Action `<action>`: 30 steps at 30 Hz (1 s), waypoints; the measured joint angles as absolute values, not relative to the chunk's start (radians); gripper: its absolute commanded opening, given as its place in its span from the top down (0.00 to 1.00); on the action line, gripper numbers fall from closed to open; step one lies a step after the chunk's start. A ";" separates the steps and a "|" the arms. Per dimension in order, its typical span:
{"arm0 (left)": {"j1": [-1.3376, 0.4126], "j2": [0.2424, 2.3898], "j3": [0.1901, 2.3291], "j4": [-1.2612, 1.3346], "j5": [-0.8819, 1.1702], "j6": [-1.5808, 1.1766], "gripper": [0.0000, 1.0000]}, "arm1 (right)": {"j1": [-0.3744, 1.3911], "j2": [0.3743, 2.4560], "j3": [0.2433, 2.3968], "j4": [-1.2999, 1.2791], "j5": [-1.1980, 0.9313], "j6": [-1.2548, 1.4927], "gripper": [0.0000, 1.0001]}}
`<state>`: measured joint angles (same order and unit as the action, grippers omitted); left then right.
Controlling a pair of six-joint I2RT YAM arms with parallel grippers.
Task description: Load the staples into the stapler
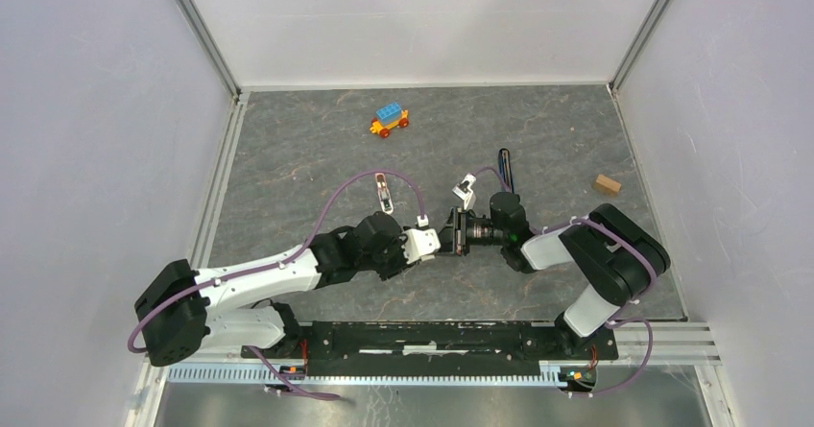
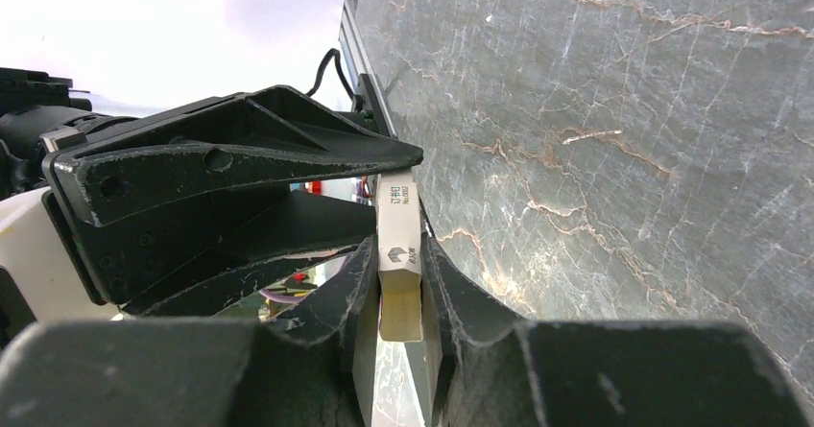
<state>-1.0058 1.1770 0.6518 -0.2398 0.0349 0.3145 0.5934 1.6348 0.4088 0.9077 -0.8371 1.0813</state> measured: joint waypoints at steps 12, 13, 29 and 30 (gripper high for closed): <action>-1.006 1.177 0.648 -0.241 0.031 0.315 0.62 | 0.591 1.657 0.408 0.936 -0.838 1.086 0.73; -1.006 1.177 0.648 -0.241 0.031 0.315 0.62 | 0.590 1.658 0.408 0.938 -0.838 1.087 0.73; -1.006 1.187 0.631 -0.257 -0.002 0.316 0.65 | 0.533 1.652 0.380 0.939 -0.867 1.070 0.71; -1.006 1.187 0.630 -0.262 -0.010 0.316 0.65 | 0.527 1.650 0.377 0.936 -0.870 1.066 0.71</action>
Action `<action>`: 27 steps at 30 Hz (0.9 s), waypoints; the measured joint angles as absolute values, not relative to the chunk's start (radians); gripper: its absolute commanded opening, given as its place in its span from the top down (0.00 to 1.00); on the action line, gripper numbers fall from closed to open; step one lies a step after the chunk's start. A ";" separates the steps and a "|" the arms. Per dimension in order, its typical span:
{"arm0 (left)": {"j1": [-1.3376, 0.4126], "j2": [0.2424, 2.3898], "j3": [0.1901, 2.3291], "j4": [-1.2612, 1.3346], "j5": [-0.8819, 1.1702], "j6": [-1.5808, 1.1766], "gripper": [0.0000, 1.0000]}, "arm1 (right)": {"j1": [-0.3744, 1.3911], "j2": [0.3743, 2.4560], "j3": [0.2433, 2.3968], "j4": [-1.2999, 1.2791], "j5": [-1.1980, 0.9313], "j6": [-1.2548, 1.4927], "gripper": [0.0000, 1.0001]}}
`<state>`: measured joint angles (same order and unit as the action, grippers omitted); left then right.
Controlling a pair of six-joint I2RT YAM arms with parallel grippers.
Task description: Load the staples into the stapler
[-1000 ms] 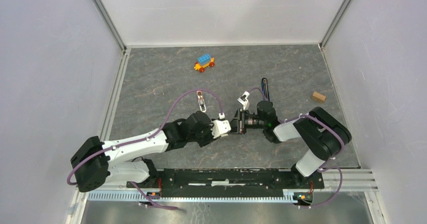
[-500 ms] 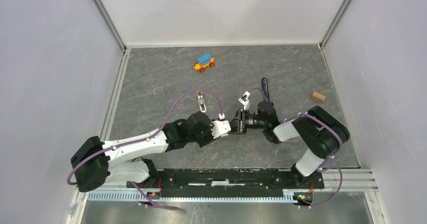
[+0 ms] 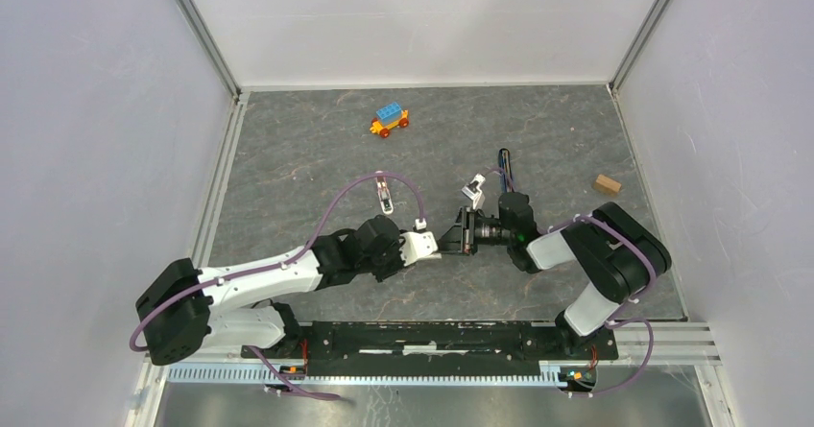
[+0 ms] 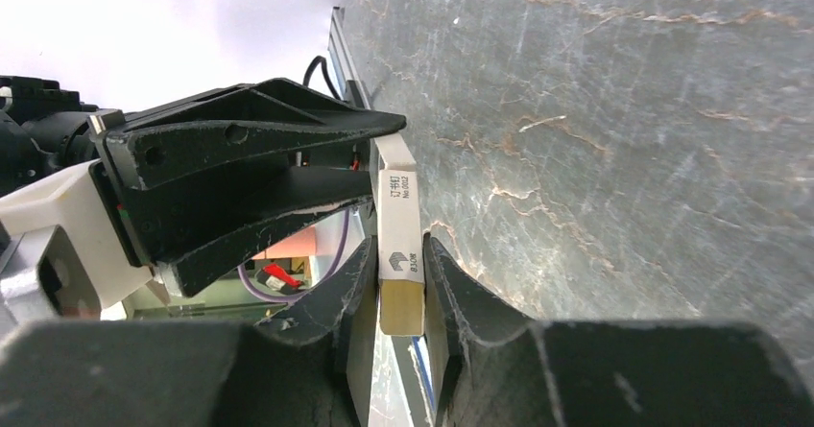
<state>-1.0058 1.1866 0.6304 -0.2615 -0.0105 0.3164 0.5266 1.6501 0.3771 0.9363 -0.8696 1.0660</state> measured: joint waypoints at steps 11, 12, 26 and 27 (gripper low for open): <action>-1.004 1.245 0.591 -0.254 -0.079 0.340 0.64 | 0.448 1.628 0.389 0.728 -0.888 0.903 0.68; -1.004 1.261 0.591 -0.254 -0.077 0.340 0.64 | 0.445 1.628 0.396 0.696 -0.885 0.879 0.68; -1.003 1.356 0.652 -0.254 -0.051 0.311 0.42 | 0.421 1.644 0.545 0.324 -0.772 0.619 0.51; -1.003 1.356 0.652 -0.253 -0.051 0.307 0.41 | 0.420 1.644 0.554 0.308 -0.762 0.608 0.51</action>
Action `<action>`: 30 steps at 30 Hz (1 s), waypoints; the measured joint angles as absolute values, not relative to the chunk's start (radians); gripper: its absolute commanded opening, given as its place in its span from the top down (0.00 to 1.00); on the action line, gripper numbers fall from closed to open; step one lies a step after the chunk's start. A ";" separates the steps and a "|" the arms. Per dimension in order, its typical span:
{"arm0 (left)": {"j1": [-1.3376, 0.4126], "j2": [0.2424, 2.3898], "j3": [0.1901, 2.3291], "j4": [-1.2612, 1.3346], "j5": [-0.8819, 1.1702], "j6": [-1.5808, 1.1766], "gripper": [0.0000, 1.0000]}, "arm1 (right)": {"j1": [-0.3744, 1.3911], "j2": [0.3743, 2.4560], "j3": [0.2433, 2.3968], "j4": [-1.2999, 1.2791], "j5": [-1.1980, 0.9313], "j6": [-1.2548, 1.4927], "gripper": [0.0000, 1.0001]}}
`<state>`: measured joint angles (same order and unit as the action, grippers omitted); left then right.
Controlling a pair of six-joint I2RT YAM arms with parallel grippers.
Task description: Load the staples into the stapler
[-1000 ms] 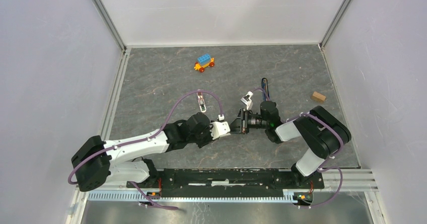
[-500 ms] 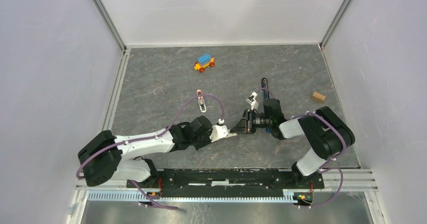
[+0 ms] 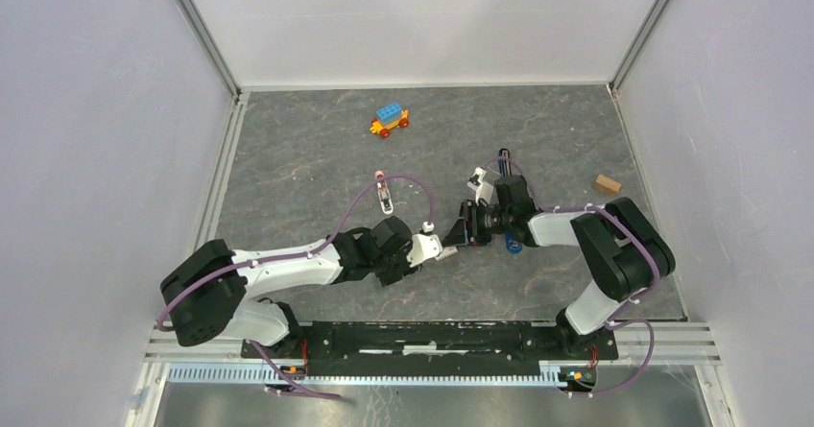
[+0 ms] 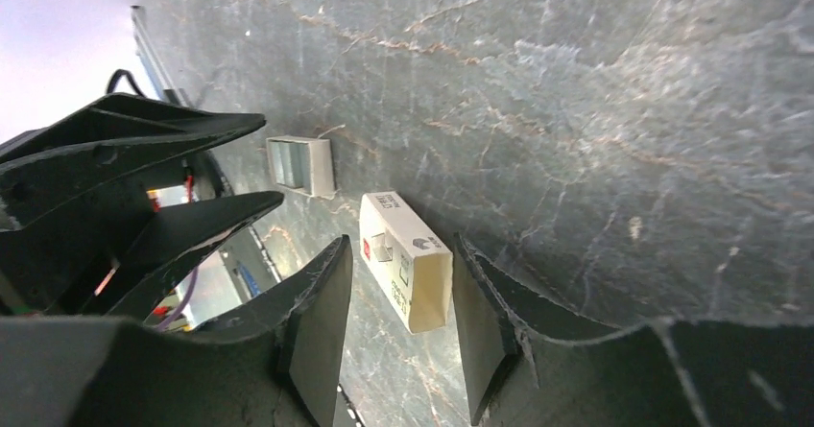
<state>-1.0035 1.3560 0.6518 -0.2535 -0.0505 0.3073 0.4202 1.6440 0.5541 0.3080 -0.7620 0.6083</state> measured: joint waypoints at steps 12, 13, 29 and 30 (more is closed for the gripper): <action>-0.912 1.253 0.663 -0.229 -0.089 0.174 0.37 | 0.418 1.520 0.656 0.034 -0.569 0.460 0.45; -0.875 1.235 0.669 -0.229 -0.086 0.136 0.35 | 0.418 1.504 0.657 0.020 -0.553 0.452 0.45; -0.582 0.837 0.735 -0.289 -0.120 -0.093 0.00 | 0.635 1.285 0.656 -0.031 -0.303 0.414 0.46; -0.567 0.832 0.738 -0.306 -0.132 -0.110 0.00 | 0.667 1.285 0.656 -0.031 -0.278 0.414 0.47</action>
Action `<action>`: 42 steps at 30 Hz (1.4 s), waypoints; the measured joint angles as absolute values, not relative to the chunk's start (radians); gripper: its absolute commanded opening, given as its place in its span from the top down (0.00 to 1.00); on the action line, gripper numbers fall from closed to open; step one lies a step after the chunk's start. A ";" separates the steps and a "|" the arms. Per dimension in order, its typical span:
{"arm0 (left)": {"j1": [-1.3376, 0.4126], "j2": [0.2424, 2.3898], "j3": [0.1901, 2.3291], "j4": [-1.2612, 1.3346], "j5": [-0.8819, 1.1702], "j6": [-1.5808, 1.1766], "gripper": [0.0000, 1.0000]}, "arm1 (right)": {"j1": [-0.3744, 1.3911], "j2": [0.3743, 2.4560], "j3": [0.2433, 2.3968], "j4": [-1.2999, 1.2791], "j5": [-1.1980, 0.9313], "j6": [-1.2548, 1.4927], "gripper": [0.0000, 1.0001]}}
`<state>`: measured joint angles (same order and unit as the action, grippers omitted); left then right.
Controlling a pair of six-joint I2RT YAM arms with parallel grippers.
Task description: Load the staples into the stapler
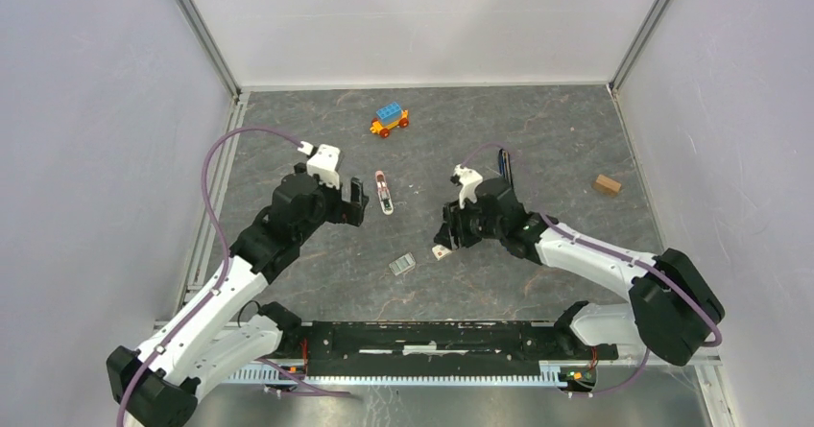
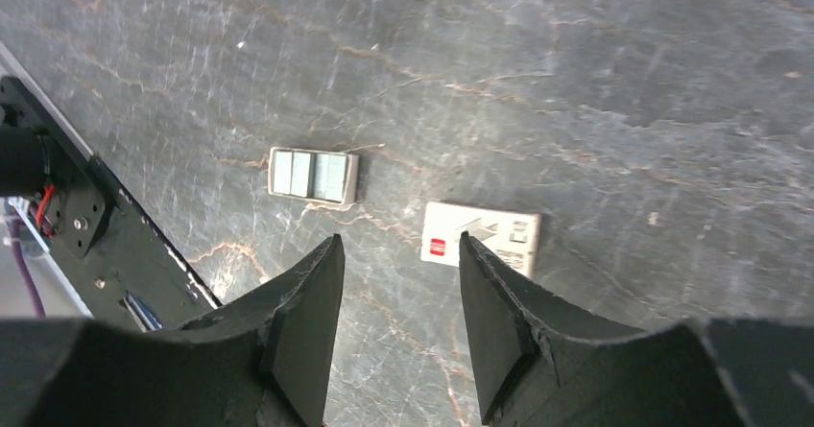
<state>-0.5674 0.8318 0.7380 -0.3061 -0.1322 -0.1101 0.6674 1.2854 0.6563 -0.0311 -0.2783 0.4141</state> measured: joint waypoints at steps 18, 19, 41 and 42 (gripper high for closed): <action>-0.401 0.871 0.753 -0.587 -0.104 -0.358 0.00 | 1.016 1.523 0.913 -0.150 0.093 0.441 0.51; -0.401 0.868 0.755 -0.598 -0.092 -0.356 0.00 | 1.028 1.542 0.931 -0.158 0.107 0.445 0.51; -0.401 0.597 0.746 -0.583 -0.094 -0.324 0.00 | 1.101 1.703 1.040 -0.253 0.200 0.478 0.62; -0.401 0.597 0.746 -0.583 -0.096 -0.324 0.00 | 1.101 1.703 1.040 -0.253 0.200 0.480 0.62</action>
